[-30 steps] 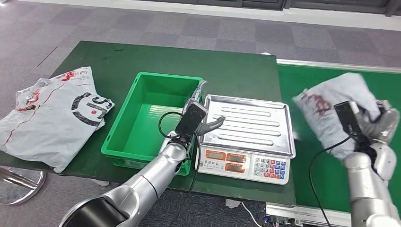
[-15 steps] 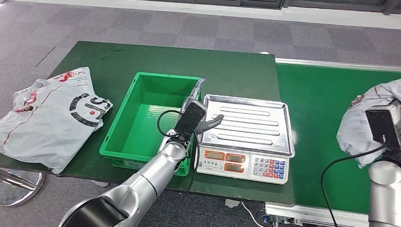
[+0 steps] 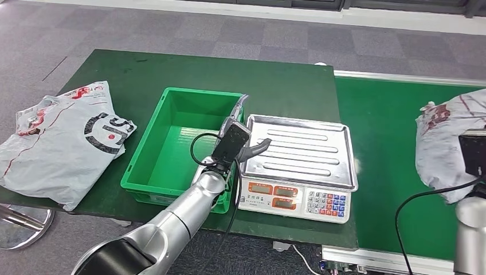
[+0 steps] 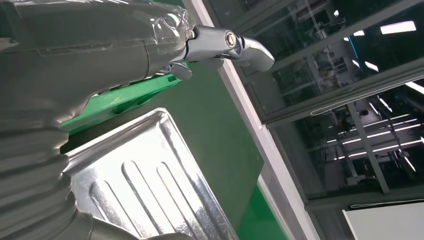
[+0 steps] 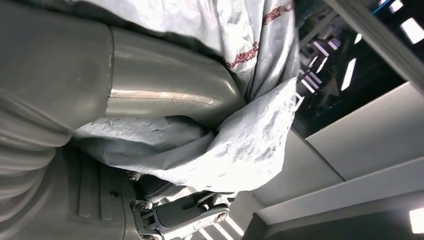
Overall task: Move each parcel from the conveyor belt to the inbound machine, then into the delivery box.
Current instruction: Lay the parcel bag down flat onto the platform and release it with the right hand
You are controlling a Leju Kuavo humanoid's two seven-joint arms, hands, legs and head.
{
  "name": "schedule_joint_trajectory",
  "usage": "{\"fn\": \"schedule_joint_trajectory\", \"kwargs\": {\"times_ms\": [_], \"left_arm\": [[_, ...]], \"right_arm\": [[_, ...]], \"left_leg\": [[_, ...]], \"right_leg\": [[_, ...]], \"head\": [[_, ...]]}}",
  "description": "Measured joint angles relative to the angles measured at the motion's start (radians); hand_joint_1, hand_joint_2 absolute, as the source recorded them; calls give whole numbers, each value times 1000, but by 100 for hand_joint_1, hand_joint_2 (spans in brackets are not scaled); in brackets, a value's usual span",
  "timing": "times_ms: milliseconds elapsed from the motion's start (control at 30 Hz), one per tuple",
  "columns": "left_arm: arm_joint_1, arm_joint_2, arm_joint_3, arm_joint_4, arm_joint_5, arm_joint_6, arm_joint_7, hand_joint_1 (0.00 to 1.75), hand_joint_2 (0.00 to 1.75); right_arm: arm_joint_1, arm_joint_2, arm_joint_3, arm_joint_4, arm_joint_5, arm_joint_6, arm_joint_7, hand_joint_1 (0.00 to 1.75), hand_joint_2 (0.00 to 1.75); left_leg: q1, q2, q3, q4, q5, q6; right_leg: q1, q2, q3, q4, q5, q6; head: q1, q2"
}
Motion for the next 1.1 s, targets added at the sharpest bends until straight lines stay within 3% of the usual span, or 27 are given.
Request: {"fn": "schedule_joint_trajectory", "kwargs": {"times_ms": [167, 267, 367, 600, 867, 1000, 1100], "left_arm": [[-3, 0, 0, 6, 1, 0, -9, 0, 175], [-11, 0, 0, 11, 7, -6, -10, 0, 175], [-25, -1, 0, 17, 14, -22, -8, 0, 175], [-45, -2, -3, 32, 53, -29, 10, 0, 175], [-51, -2, -32, 41, 115, -11, 11, 0, 175], [-51, -2, -35, 43, 116, -19, 9, 0, 175], [-51, -2, -35, 43, 115, -27, 8, 0, 175]], "right_arm": [[-9, -17, 63, 5, -56, 167, 23, 175, 175], [-44, -16, 174, 60, -62, 293, 35, 175, 175], [-82, 21, 321, 135, -21, 393, 27, 175, 175], [-168, 148, 608, 288, 28, 466, 42, 175, 175], [-209, 244, 744, 392, 69, 522, 56, 175, 175], [-213, 259, 770, 427, 80, 538, 43, 35, 175], [-217, 262, 792, 446, 89, 545, 39, 13, 175]], "left_leg": [[0, 1, -1, -1, 0, 0], [1, 4, 0, -1, 1, -1], [2, 5, 1, -1, 2, -2], [3, 6, 1, -3, 3, -6], [3, 7, 1, -3, 2, -6], [3, 7, 2, -3, 2, -6], [3, 7, 3, -3, 2, -6]], "right_leg": [[0, 1, 0, 0, 0, 0], [1, 3, 0, 0, 1, -1], [3, 4, -1, 1, 2, -3], [3, 6, -3, 2, 2, -4], [3, 7, -4, 2, 1, -5], [3, 7, -3, 2, 1, -5], [3, 7, -2, 2, 2, -5]], "head": [[0, 0], [0, 0], [0, 0], [0, 0], [0, 0], [0, 0], [0, 0]]}}
